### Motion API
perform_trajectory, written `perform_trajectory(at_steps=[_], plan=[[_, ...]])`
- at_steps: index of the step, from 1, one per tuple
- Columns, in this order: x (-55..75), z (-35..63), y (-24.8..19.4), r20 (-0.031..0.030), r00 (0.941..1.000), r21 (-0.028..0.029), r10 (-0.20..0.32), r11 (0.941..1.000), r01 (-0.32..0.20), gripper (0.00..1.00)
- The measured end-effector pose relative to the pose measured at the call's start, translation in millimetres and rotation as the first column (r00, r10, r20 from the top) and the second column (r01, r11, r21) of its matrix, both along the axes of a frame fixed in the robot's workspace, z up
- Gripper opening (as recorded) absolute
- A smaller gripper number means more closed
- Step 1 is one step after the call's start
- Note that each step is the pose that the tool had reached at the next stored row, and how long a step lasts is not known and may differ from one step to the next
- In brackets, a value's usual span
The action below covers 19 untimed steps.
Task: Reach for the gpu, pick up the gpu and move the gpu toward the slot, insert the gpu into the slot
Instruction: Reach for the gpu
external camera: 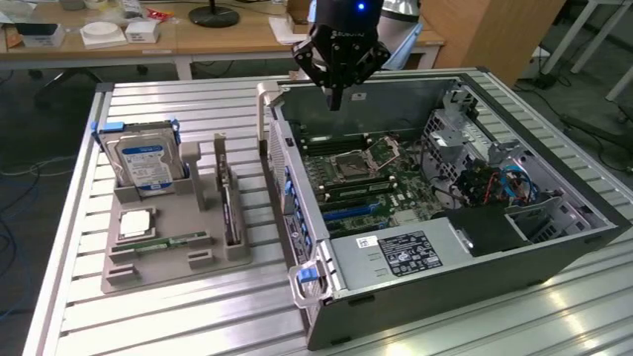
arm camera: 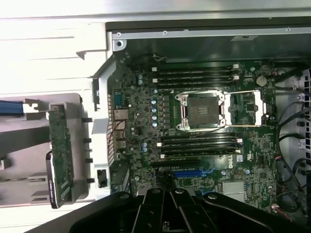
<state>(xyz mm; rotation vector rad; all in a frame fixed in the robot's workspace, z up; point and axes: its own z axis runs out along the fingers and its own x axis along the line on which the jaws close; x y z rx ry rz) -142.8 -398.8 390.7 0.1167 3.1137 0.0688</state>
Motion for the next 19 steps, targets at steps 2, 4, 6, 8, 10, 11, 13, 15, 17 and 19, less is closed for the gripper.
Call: perform_trajectory(at_steps=[2, 4, 6, 8, 10, 11, 13, 15, 17, 19], plan=[[-4.6, -0.1, 0.0, 0.0001, 1.0000, 0.0001, 0.000, 1.0000, 0.000, 0.10], [-8.8, -0.1, 0.0, 0.0001, 1.0000, 0.0000, 0.000, 1.0000, 0.000, 0.10], [-13.3, -0.2, 0.0, 0.0001, 1.0000, 0.0000, 0.000, 1.0000, 0.000, 0.10], [-18.1, -0.2, 0.0, 0.0001, 1.0000, 0.0000, 0.000, 1.0000, 0.000, 0.10], [-23.2, -0.2, 0.0, 0.0000, 1.0000, 0.0000, 0.000, 1.0000, 0.000, 0.10], [-25.5, -0.3, 0.0, 0.0000, 1.0000, 0.0000, 0.000, 1.0000, 0.000, 0.10], [-29.3, -0.3, 0.0, 0.0001, 1.0000, 0.0001, 0.000, 1.0000, 0.000, 0.10], [-33.0, -0.4, 0.0, 0.0001, 1.0000, 0.0000, 0.000, 1.0000, 0.000, 0.10], [-36.7, -0.4, 0.0, 0.0001, 1.0000, 0.0000, 0.000, 1.0000, 0.000, 0.10], [-40.4, -0.5, 0.0, 0.0000, 1.0000, 0.0000, 0.000, 1.0000, 0.000, 0.10]])
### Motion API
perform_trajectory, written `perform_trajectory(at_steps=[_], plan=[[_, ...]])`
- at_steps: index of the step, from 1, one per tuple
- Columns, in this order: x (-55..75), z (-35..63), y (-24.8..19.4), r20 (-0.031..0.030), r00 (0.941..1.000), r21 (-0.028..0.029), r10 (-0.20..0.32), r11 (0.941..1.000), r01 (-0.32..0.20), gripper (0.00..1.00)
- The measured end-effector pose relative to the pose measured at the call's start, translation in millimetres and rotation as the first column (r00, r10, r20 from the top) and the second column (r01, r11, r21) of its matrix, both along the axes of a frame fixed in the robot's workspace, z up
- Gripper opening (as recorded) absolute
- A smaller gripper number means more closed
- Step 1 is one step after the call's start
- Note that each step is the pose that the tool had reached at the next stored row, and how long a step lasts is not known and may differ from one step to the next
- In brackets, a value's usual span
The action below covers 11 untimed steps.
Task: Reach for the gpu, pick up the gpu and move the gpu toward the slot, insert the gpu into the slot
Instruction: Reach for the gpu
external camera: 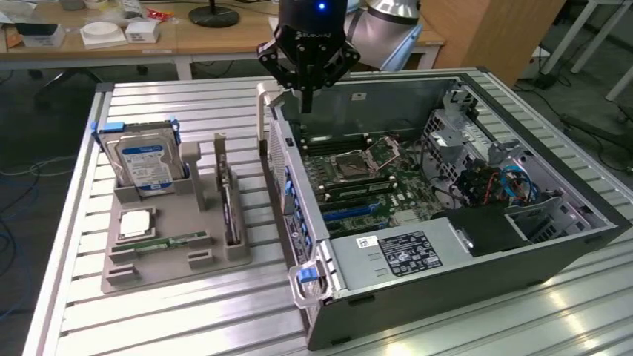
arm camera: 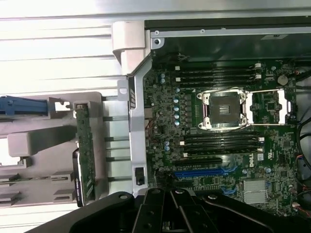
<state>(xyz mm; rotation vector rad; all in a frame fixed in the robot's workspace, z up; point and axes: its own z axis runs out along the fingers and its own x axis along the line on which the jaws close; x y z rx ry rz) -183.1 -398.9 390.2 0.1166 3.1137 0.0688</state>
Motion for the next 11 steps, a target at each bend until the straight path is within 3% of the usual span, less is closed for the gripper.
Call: perform_trajectory(at_steps=[11], plan=[[-17.8, -0.4, 0.0, 0.0000, 1.0000, 0.0000, 0.000, 1.0000, 0.000, 0.10]])
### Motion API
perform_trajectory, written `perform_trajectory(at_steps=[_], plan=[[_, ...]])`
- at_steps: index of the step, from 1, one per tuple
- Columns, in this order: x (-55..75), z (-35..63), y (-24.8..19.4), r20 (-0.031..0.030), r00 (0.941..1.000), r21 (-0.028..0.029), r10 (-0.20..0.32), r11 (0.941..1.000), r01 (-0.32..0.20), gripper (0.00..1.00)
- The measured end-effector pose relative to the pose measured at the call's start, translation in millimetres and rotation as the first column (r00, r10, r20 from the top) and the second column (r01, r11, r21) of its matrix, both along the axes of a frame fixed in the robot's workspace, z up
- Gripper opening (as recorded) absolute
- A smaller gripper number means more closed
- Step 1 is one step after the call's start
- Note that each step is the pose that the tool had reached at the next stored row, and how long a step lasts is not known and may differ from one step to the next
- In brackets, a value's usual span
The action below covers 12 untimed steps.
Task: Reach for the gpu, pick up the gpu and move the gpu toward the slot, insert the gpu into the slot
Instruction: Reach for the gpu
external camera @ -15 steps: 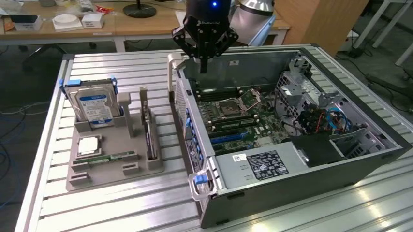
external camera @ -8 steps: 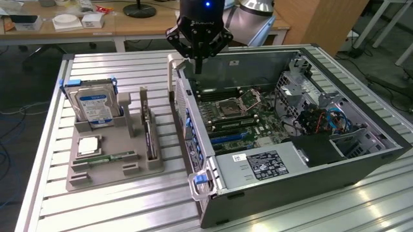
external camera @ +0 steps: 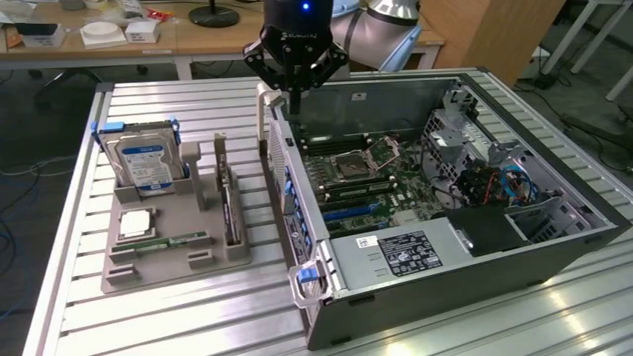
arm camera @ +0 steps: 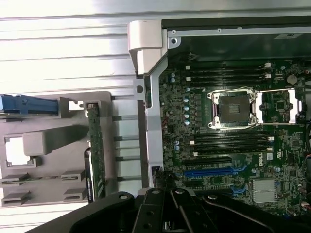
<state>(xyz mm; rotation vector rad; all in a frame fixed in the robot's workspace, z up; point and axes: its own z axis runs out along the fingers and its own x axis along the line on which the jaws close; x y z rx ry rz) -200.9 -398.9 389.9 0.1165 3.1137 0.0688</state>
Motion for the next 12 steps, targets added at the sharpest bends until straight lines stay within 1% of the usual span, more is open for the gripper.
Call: perform_trajectory(at_steps=[12], plan=[[-15.4, -0.5, -0.1, 0.0000, 1.0000, 0.0000, 0.000, 1.0000, 0.000, 0.10]])
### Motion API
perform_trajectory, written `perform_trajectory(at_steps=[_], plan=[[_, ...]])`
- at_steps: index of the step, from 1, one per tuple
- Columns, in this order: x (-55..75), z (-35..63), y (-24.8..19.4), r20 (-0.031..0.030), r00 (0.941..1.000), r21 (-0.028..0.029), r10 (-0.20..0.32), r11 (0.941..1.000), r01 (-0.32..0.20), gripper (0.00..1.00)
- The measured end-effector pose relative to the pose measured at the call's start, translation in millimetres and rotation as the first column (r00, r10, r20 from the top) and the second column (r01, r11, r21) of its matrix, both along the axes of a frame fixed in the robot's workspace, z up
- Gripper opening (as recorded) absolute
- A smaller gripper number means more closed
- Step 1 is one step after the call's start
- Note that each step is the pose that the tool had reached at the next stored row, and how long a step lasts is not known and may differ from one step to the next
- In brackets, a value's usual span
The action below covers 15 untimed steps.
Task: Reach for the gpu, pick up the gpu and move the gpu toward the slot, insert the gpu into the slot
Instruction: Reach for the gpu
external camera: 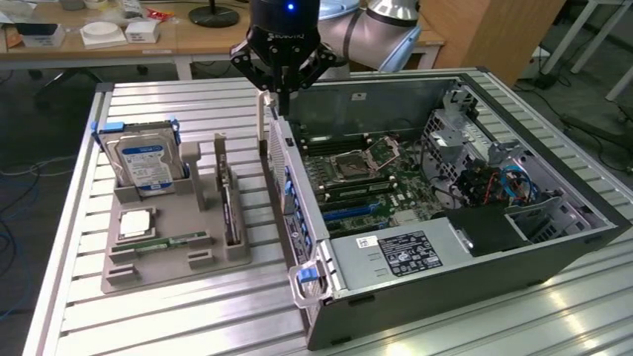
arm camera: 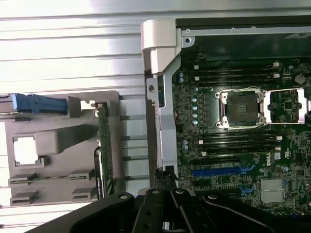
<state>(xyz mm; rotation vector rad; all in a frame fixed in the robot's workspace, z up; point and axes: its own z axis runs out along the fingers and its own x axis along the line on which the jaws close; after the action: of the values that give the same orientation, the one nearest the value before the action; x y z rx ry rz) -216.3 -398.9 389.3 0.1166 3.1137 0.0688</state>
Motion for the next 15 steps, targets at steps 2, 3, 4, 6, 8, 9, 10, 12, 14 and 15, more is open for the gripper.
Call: perform_trajectory(at_steps=[2, 3, 4, 6, 8, 9, 10, 12, 14, 15], plan=[[-3.1, -0.1, 0.0, 0.0000, 1.0000, 0.0000, 0.000, 1.0000, 0.000, 0.10], [-4.6, -0.2, 0.0, 0.0000, 1.0000, 0.0000, 0.000, 1.0000, 0.000, 0.10], [-6.3, -0.2, 0.0, 0.0000, 1.0000, 0.0000, 0.000, 1.0000, 0.000, 0.10], [-9.3, -0.4, 0.0, 0.0000, 1.0000, 0.0000, 0.000, 1.0000, 0.000, 0.10], [-12.2, -0.5, 0.0, 0.0000, 1.0000, 0.0000, 0.000, 1.0000, 0.000, 0.10], [-13.6, -0.6, 0.0, 0.0000, 1.0000, 0.0000, 0.000, 1.0000, 0.000, 0.10], [-15.0, -0.7, 0.0, 0.0000, 1.0000, 0.0000, 0.000, 1.0000, 0.000, 0.10], [-18.0, -0.8, 0.0, 0.0000, 1.0000, 0.0000, 0.000, 1.0000, 0.000, 0.10], [-21.0, -1.0, 0.0, 0.0000, 1.0000, 0.0000, 0.000, 1.0000, 0.000, 0.10], [-22.5, -1.0, 0.0, 0.0000, 1.0000, 0.0001, 0.000, 1.0000, 0.000, 0.10]])
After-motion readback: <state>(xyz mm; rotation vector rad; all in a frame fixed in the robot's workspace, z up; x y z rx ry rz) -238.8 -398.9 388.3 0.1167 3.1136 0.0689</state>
